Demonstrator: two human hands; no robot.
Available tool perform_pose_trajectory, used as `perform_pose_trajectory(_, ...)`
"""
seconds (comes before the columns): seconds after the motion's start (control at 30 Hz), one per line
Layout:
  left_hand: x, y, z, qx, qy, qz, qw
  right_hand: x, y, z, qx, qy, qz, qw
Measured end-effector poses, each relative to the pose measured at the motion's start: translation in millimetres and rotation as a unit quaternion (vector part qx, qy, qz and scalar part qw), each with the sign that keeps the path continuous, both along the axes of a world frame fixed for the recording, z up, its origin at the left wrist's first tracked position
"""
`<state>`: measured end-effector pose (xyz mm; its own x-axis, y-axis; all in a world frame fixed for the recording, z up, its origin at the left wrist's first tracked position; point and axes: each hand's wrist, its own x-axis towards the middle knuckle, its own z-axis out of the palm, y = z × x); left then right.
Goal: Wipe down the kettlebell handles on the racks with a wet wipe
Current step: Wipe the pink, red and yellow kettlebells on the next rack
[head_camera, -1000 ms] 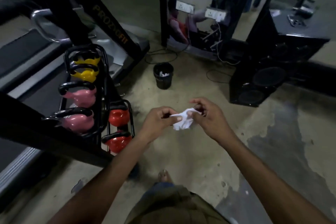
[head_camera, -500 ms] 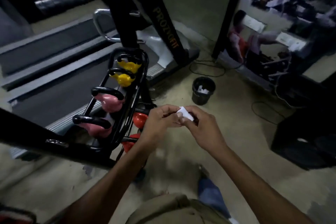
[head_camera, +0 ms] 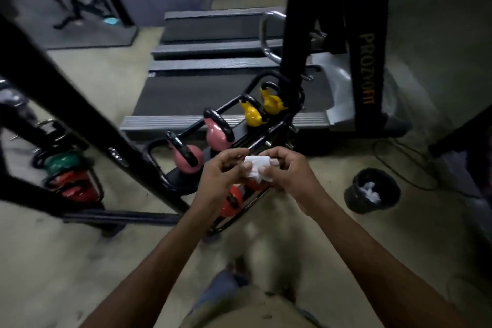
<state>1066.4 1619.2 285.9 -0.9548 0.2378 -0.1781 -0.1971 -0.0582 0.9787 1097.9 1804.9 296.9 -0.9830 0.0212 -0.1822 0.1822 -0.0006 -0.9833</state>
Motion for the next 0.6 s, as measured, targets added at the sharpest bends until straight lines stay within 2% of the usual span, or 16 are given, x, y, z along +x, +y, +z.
perform_pose_trajectory(0.2, -22.3, -43.5, -3.4, -0.035, 0.008, 0.101, 0.994, -68.0, -44.1, -5.7, -0.035, -0.005, 0.067, 0.997)
perform_pose_trajectory(0.33, -45.5, -67.6, -10.8, -0.074, 0.02, 0.165, 0.983, -104.7, -70.4, -5.3, 0.03, 0.007, 0.144, 0.989)
perform_pose_trajectory(0.4, -53.3, -74.6, -16.8, -0.13, 0.045, 0.189, 0.972, -125.5, -79.6, -7.5, 0.063, 0.014, 0.151, 0.986)
perform_pose_trajectory(0.47, -61.7, -83.6, -24.3, -0.236, 0.087, 0.194, 0.948, -154.6, -90.7, -10.0, 0.116, 0.041, 0.146, 0.982)
perform_pose_trajectory(0.53, -73.0, -91.1, -34.7, -0.337, 0.113, 0.166, 0.92, -183.4, -103.8, -9.1, 0.205, 0.103, 0.146, 0.962)
perform_pose_trajectory(0.6, -79.2, -94.1, -47.4, -0.396, 0.102, 0.127, 0.904, -209.0, -120.5, -5.4, 0.262, 0.151, 0.163, 0.939)
